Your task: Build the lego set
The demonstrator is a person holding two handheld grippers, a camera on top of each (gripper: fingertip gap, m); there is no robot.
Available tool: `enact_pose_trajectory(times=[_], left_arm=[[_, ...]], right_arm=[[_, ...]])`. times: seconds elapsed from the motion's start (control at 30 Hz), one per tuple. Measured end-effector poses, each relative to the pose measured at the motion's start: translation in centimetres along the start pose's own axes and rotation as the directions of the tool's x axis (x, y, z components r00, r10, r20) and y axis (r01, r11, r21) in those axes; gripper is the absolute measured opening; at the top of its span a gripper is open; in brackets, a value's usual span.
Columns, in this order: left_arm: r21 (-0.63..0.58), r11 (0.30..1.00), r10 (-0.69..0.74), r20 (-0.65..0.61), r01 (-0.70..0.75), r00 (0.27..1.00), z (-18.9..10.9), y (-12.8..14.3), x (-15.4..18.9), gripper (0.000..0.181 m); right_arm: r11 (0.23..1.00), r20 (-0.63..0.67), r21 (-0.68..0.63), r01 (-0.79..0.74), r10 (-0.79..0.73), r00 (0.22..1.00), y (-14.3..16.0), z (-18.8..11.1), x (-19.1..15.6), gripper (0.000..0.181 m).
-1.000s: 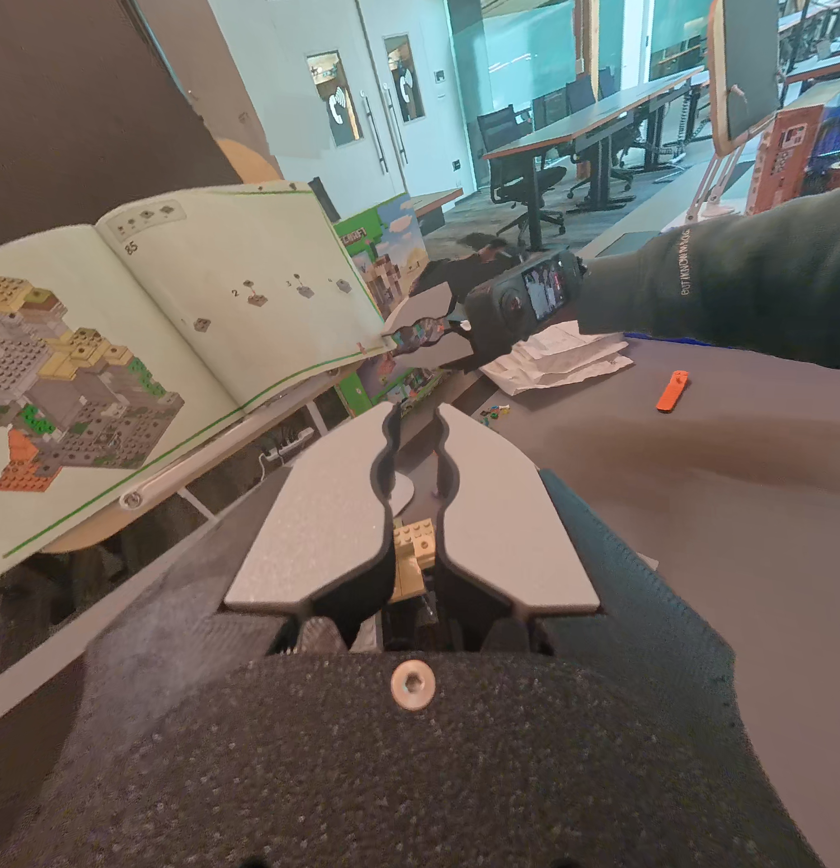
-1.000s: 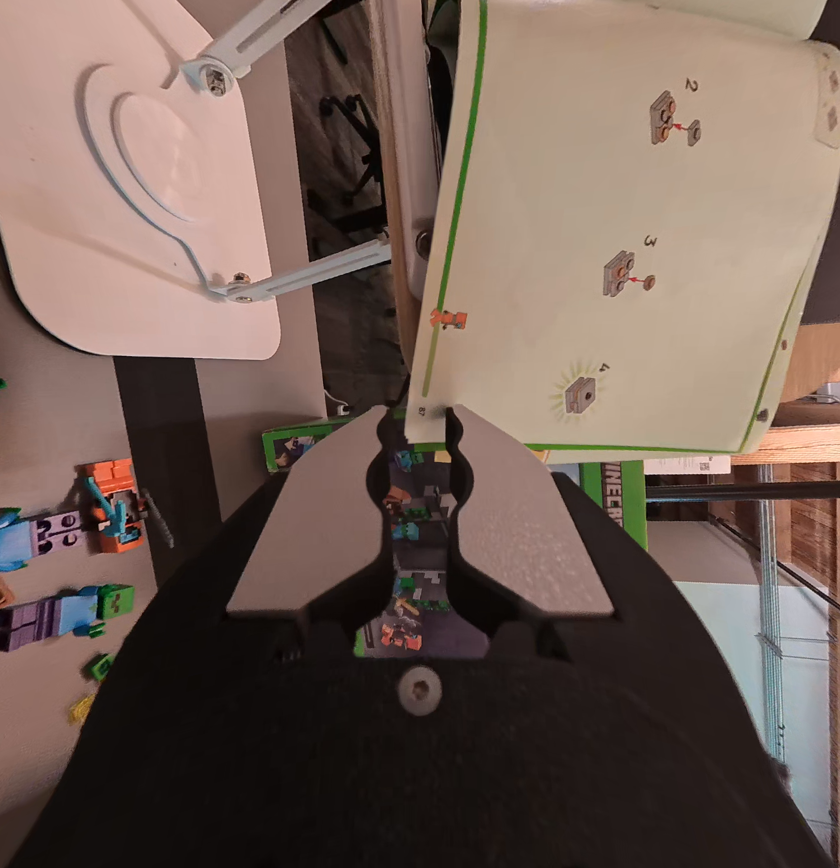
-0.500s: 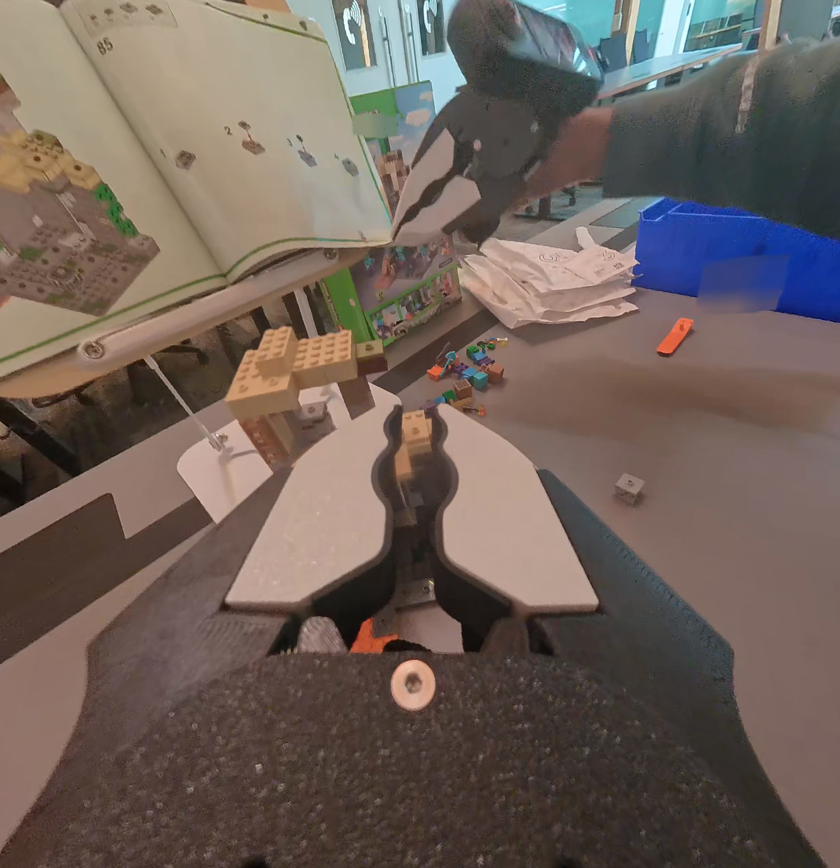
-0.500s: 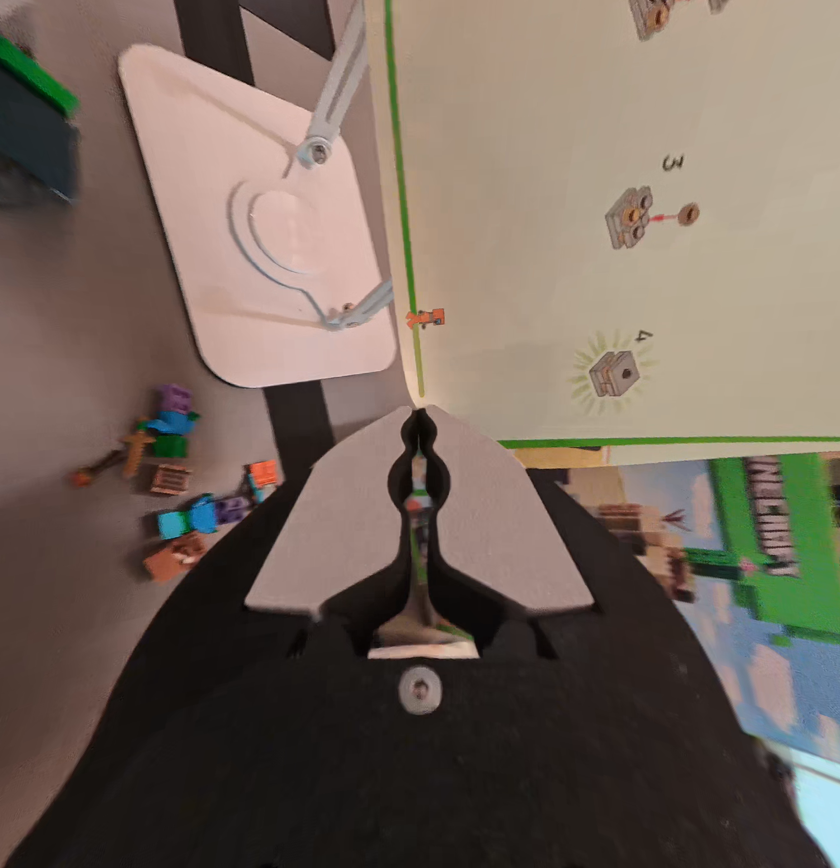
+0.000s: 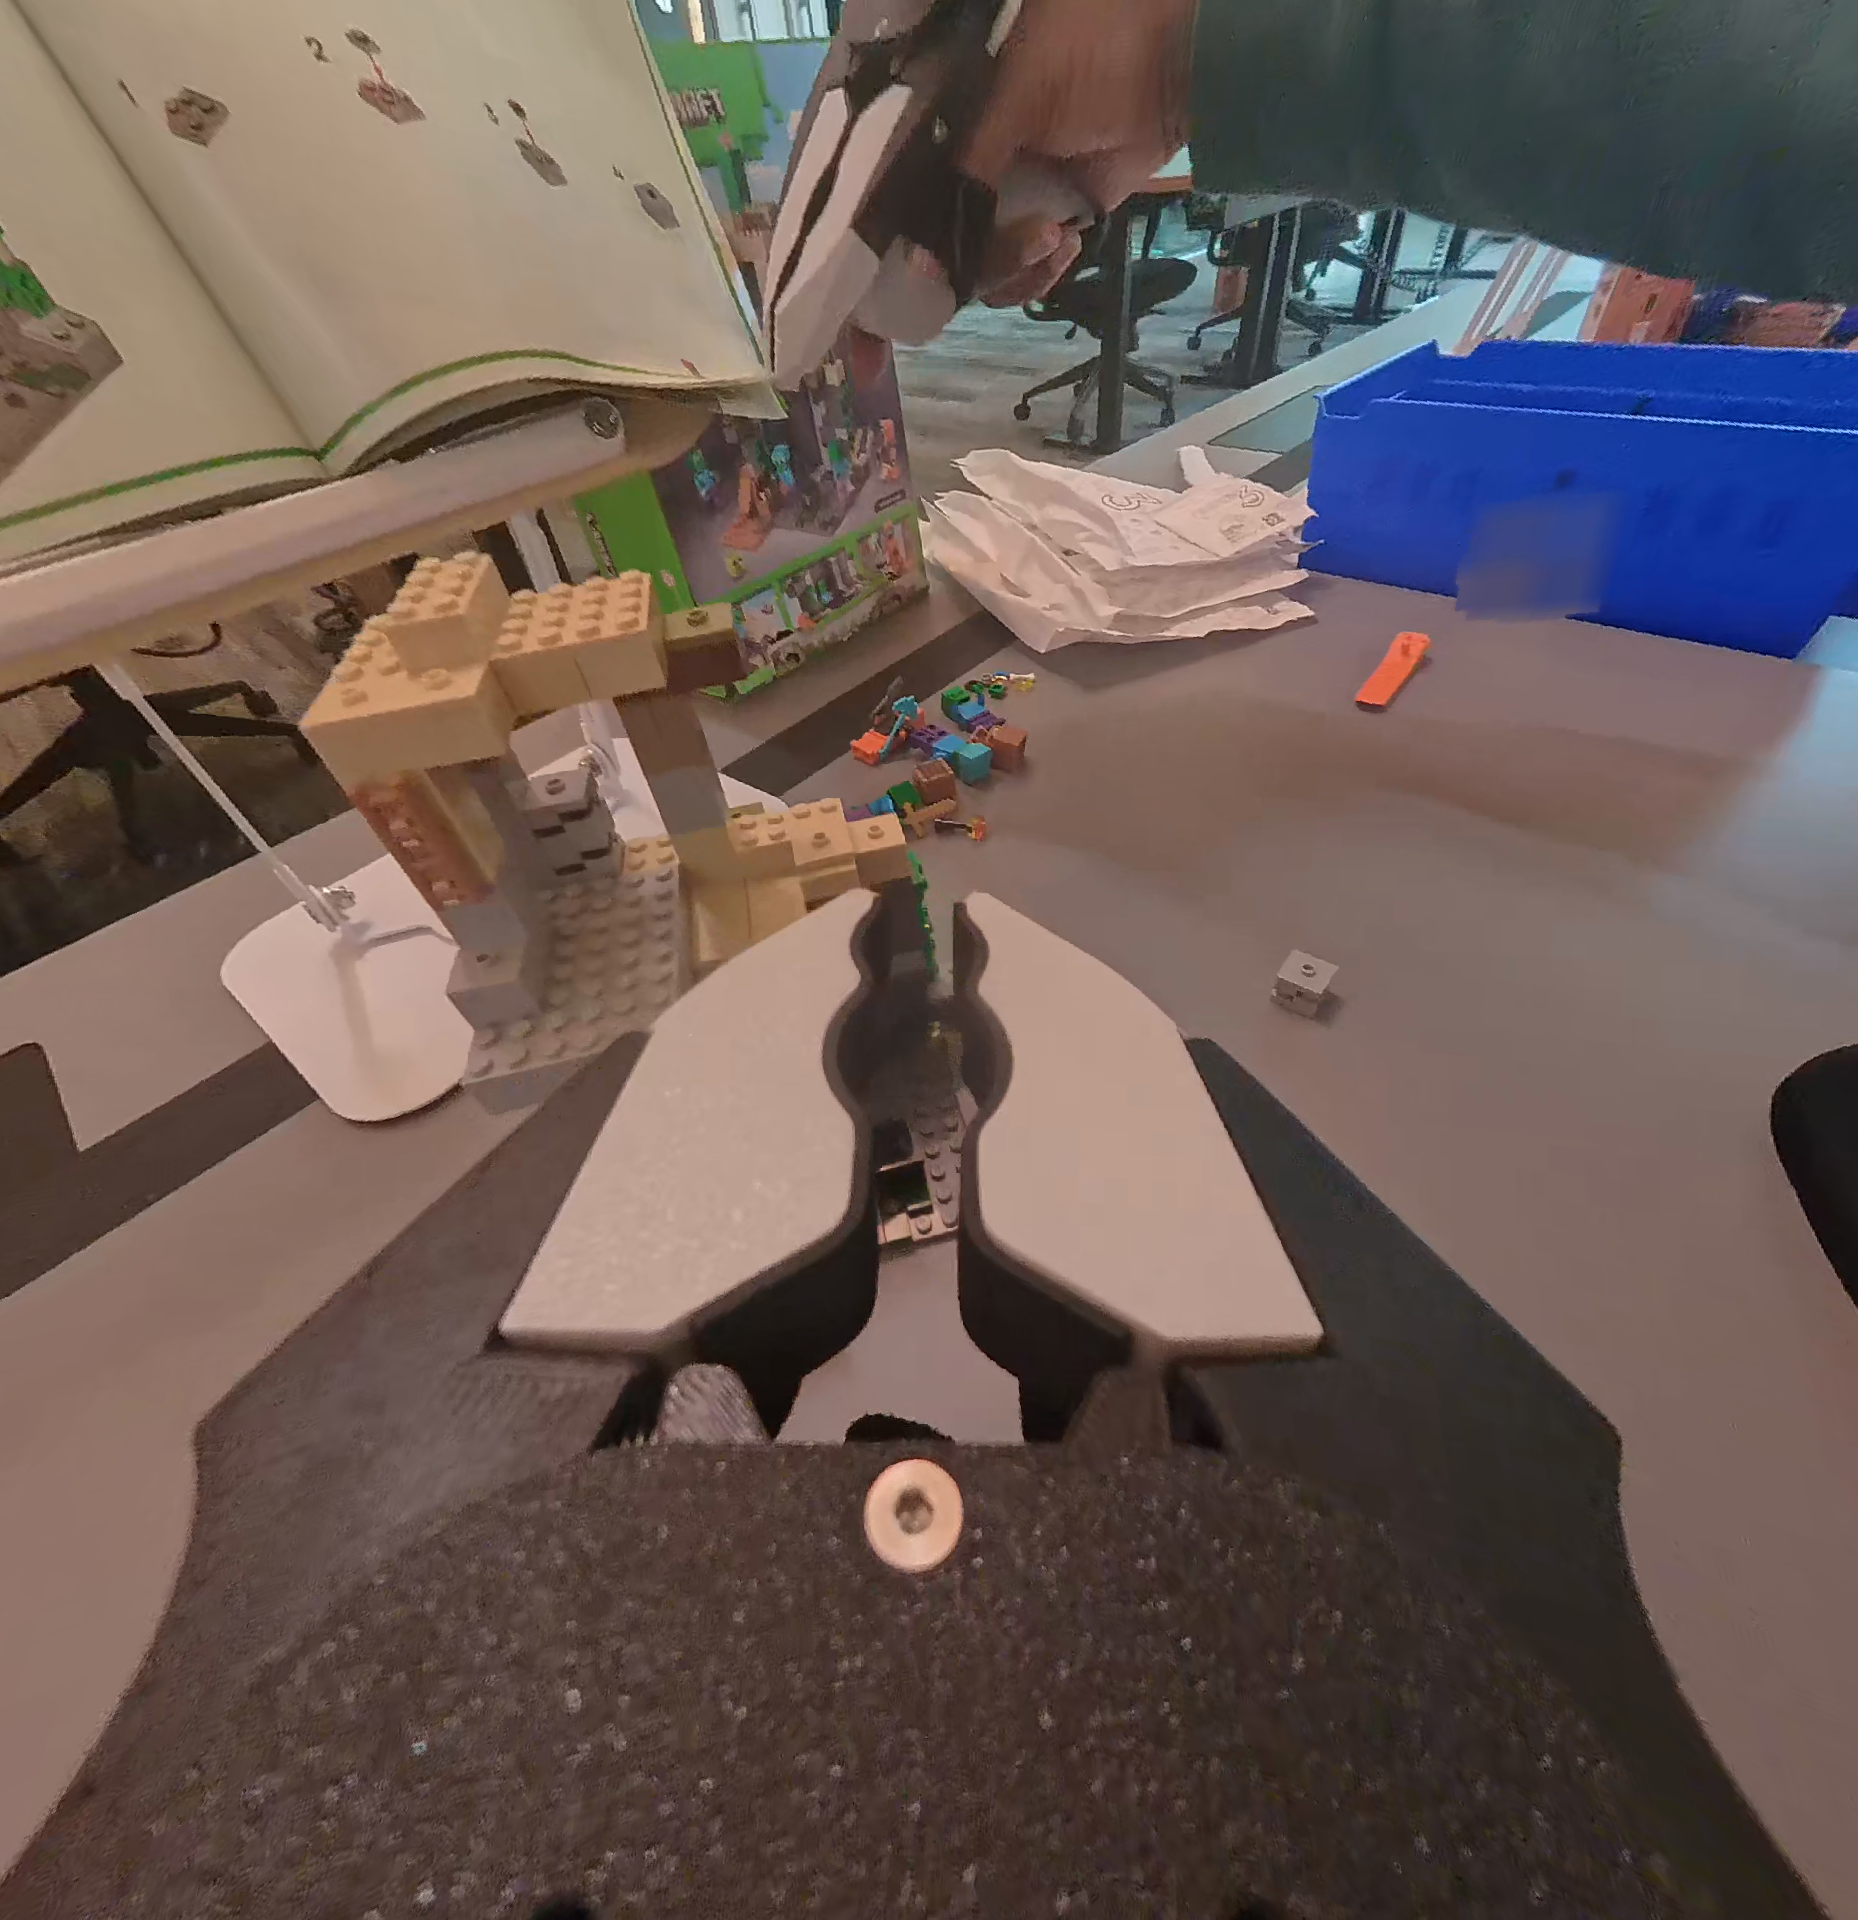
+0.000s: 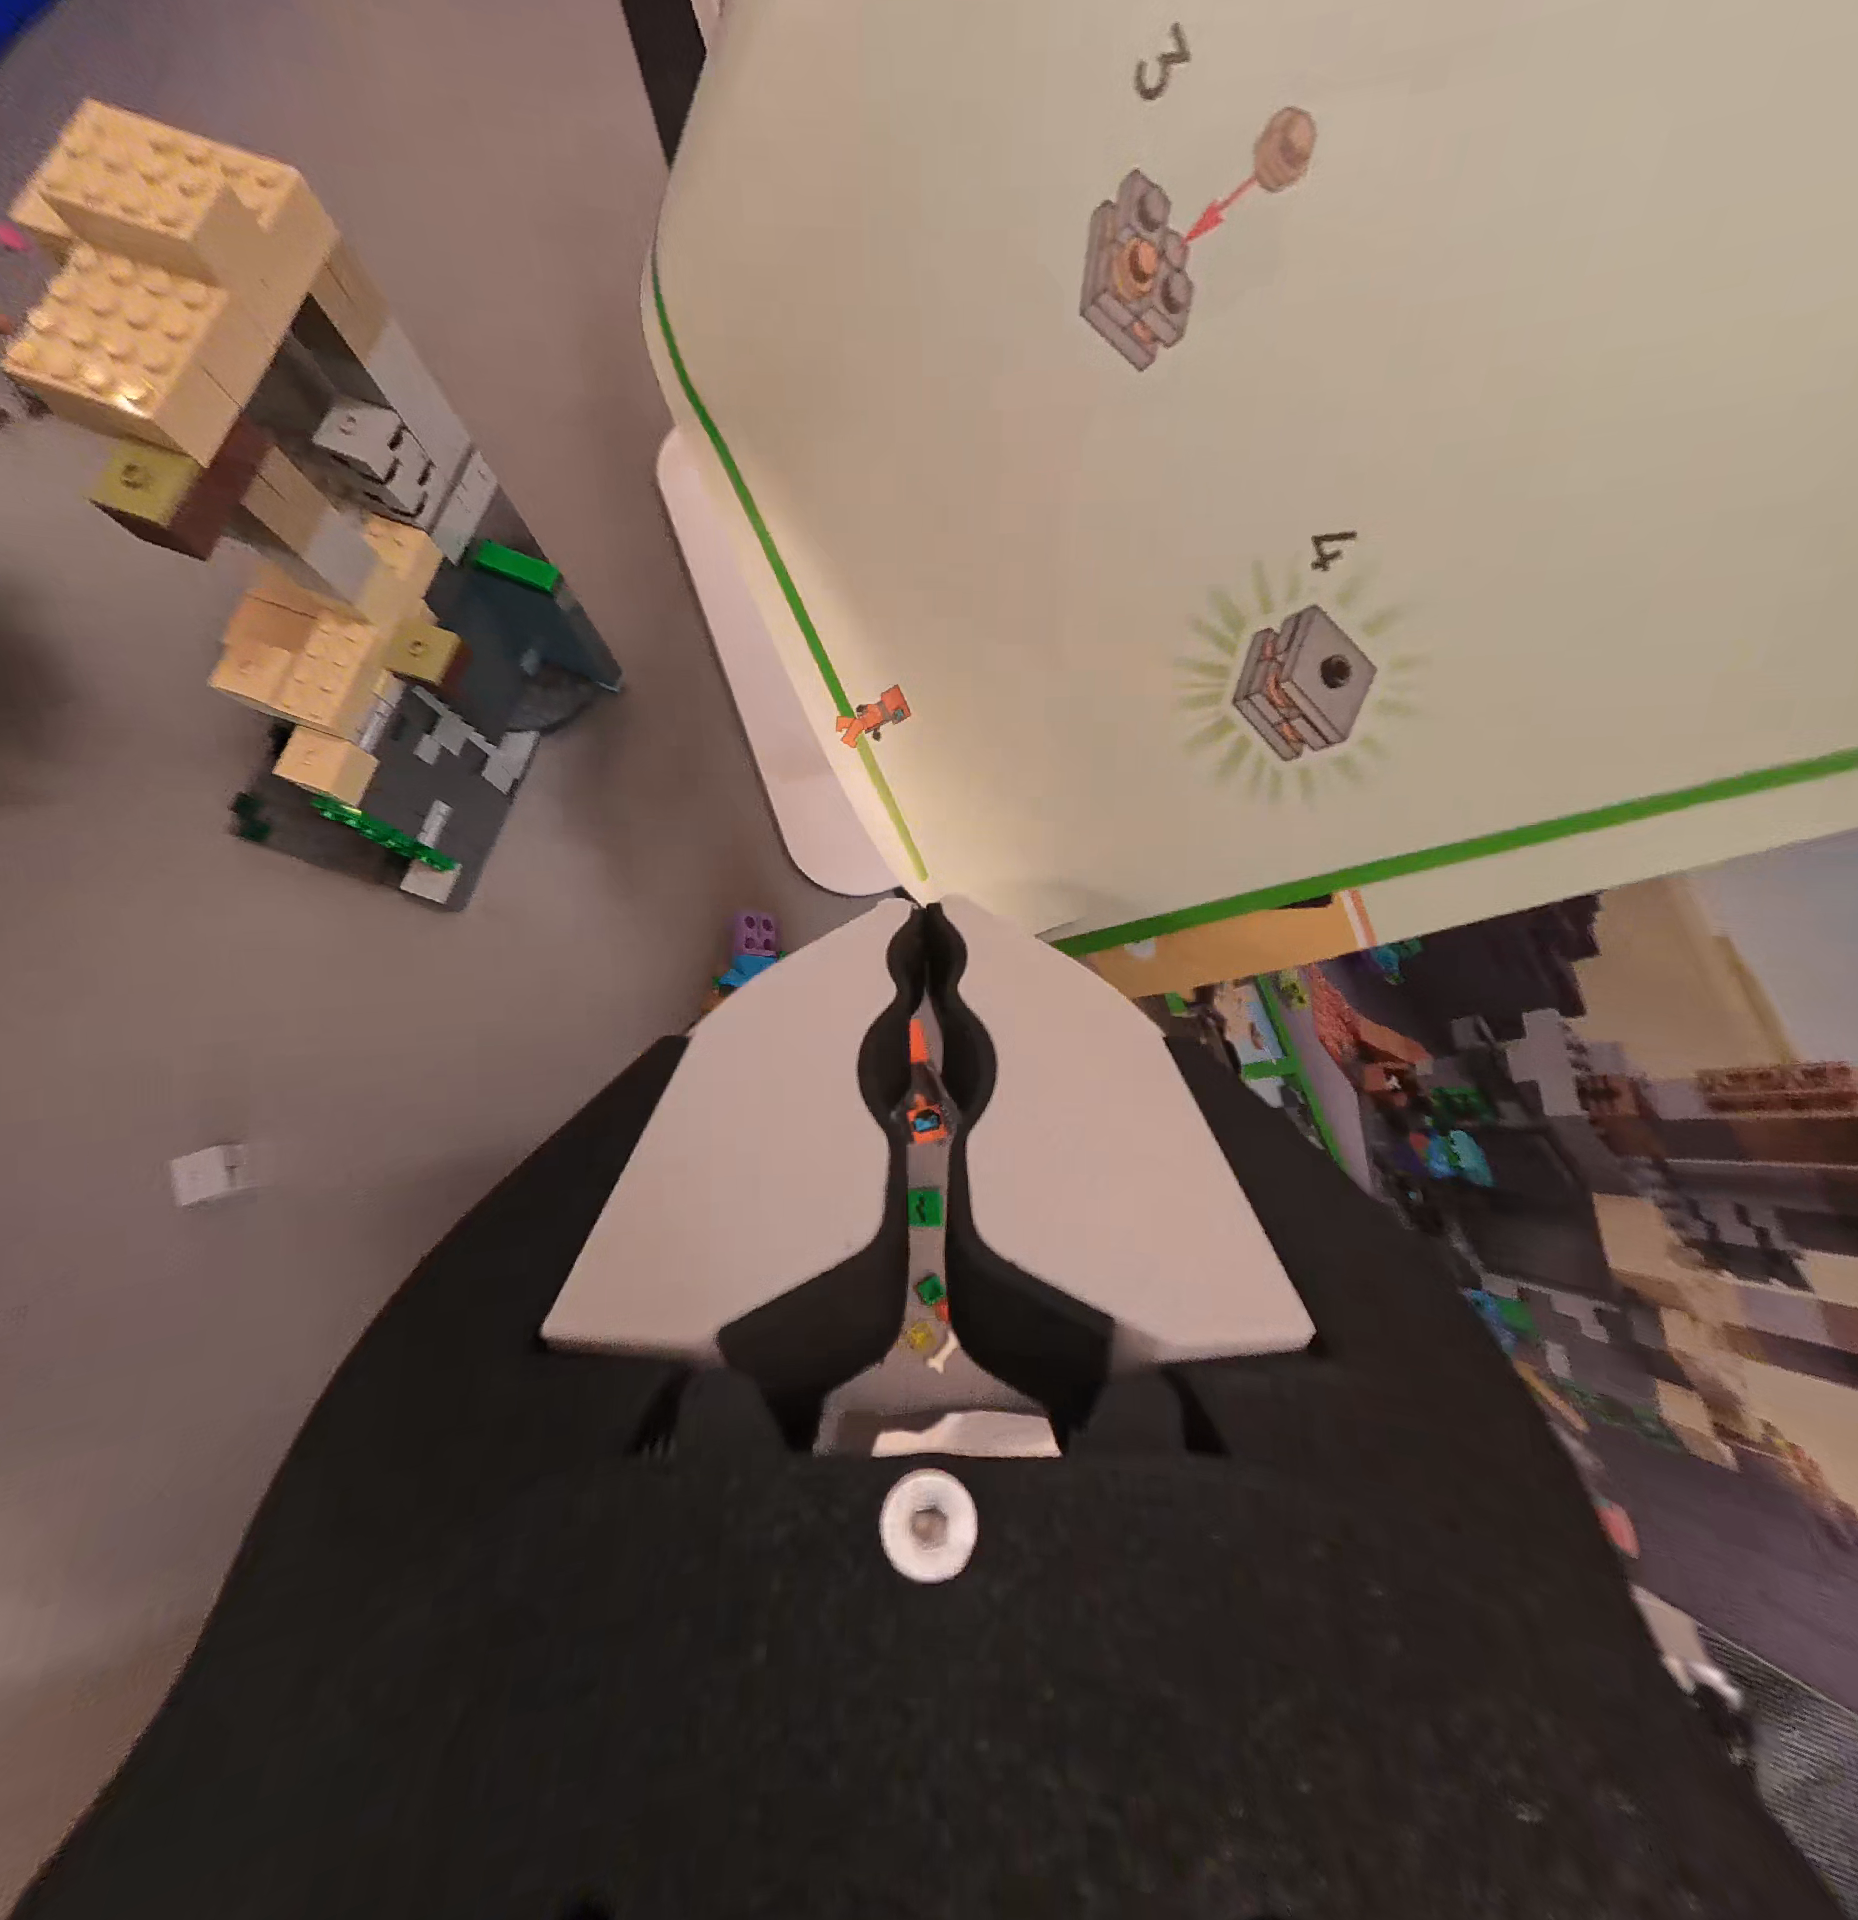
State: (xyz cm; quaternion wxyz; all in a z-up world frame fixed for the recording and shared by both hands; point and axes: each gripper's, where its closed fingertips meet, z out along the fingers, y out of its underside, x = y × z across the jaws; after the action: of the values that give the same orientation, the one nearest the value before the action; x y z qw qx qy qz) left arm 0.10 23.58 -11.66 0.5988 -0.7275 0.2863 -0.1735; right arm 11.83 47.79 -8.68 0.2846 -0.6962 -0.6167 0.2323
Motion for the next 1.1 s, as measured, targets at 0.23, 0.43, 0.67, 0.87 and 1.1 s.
enact_pose_trajectory(times=[0.23,0.43,0.67,0.87,1.1], left_arm=[[-0.01,1.0,-0.009,-0.036,0.009,0.999,0.4,0.8,0.6,0.01],[-0.015,1.0,-0.006,-0.051,0.005,0.999,0.6,1.0,0.9,0.01],[-0.017,1.0,-0.002,-0.071,0.001,0.997,0.7,1.3,1.3,0.01],[-0.016,1.0,0.006,-0.09,-0.008,0.996,0.8,1.5,1.7,0.01],[-0.019,1.0,0.008,-0.11,-0.01,0.994,0.9,1.8,2.1,0.01]], right_arm=[[0.999,0.072,0.008,-0.053,0.052,0.996,0.0,0.0,-0.4,0.0],[0.998,0.091,0.009,-0.059,0.058,0.994,-0.1,-0.1,-0.5,0.0],[0.996,0.131,0.014,-0.086,0.083,0.988,-0.1,-0.1,-0.9,0.0],[0.992,0.168,0.017,-0.122,0.118,0.979,-0.1,-0.1,-1.0,0.0],[0.988,0.207,0.029,-0.149,0.14,0.968,-0.3,-0.2,-1.4,0.0]])
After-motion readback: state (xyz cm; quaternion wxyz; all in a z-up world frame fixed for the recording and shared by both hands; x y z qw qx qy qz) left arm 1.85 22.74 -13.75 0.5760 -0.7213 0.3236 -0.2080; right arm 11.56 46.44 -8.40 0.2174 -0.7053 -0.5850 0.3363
